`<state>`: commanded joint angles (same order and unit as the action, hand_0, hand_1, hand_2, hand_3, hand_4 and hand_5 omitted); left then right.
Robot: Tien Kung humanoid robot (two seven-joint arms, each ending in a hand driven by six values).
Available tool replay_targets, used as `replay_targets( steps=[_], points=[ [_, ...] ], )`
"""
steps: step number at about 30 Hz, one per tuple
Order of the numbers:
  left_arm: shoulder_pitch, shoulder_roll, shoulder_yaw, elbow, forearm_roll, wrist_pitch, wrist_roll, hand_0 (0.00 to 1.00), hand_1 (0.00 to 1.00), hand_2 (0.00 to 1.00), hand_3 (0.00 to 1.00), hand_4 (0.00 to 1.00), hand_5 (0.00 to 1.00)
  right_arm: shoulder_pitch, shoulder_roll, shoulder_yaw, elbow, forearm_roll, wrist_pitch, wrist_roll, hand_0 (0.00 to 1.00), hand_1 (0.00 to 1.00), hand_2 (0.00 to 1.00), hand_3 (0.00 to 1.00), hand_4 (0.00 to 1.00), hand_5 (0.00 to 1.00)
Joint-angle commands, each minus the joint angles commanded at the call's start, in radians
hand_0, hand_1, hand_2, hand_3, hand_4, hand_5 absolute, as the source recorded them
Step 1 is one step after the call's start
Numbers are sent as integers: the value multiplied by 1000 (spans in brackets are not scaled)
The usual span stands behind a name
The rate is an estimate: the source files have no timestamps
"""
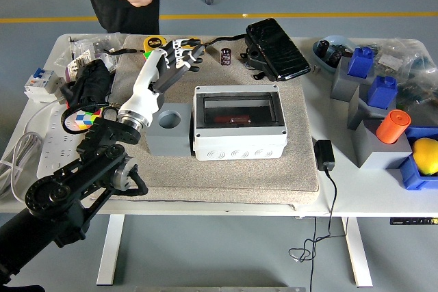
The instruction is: Fetch the battery,place it into the box,close the lid of the box
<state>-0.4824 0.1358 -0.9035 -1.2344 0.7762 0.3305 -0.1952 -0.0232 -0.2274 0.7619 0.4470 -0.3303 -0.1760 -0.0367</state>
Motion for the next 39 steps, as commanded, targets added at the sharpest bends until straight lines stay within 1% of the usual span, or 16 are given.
replay_targets(
  steps=[2, 3, 7, 8, 9, 12, 16, 20, 21, 32, 33, 37, 38, 39],
  points=[
    [14, 3, -22, 2, -17, -13, -6, 473, 583, 601, 636, 956, 585, 1, 0, -1, 0, 0, 0, 0, 616, 634, 652, 584, 983, 526],
    [24, 5, -37, 3, -16, -22, -9, 442, 543, 549, 609, 953, 537, 1, 1, -1, 0, 0, -1, 0, 615, 633, 652, 583, 982, 528],
    [51, 13, -81, 4, -3, -45, -15, 442, 543, 549, 609, 953, 537, 3, 3, -2, 2, -2, -2, -1, 615, 633, 652, 583, 982, 528],
    [56, 15, -90, 4, 2, -48, -16, 442, 543, 549, 609, 953, 537, 3, 4, -1, 3, -2, -2, -1, 615, 633, 652, 583, 982, 528],
    [60, 16, -95, 5, 4, -49, -15, 437, 530, 541, 604, 955, 509, 3, 4, -1, 3, -2, -2, -1, 616, 633, 652, 584, 982, 527],
    [71, 19, -117, 6, 12, -56, -13, 437, 530, 541, 604, 955, 509, 2, 4, -2, 2, -2, -3, -3, 616, 633, 652, 584, 982, 527],
    [77, 20, -141, 11, 24, -65, -15, 437, 527, 537, 604, 960, 529, 2, 4, -1, 0, -2, -2, -5, 615, 633, 652, 583, 982, 528],
    [79, 28, -155, 13, 31, -71, -10, 437, 527, 537, 604, 960, 529, 3, 4, 1, 1, -2, -3, -5, 615, 633, 652, 583, 982, 528],
    [80, 30, -157, 13, 31, -72, -9, 436, 525, 537, 599, 943, 515, 3, 4, 2, 2, -3, -4, -5, 615, 633, 652, 583, 980, 531],
    [95, 43, -197, 11, 48, -79, -3, 441, 524, 536, 593, 935, 502, 3, 3, 1, 2, -2, -4, -5, 615, 633, 652, 582, 979, 531],
    [97, 45, -202, 10, 49, -79, -3, 435, 524, 535, 586, 944, 473, 2, 3, 0, 1, -2, -4, -5, 615, 633, 652, 582, 979, 531],
    [100, 59, -212, 7, 48, -84, -3, 435, 524, 535, 586, 944, 473, 3, 2, -2, 2, -2, -3, -5, 615, 633, 652, 581, 976, 529],
    [100, 64, -209, 6, 47, -84, -3, 435, 524, 535, 586, 944, 473, 3, 2, -2, 1, -1, -3, -5, 615, 633, 652, 581, 976, 529],
    [99, 74, -203, 4, 46, -84, -5, 435, 524, 535, 586, 944, 473, 3, 3, -2, 1, -1, -3, -5, 615, 633, 652, 581, 976, 529]
  ],
)
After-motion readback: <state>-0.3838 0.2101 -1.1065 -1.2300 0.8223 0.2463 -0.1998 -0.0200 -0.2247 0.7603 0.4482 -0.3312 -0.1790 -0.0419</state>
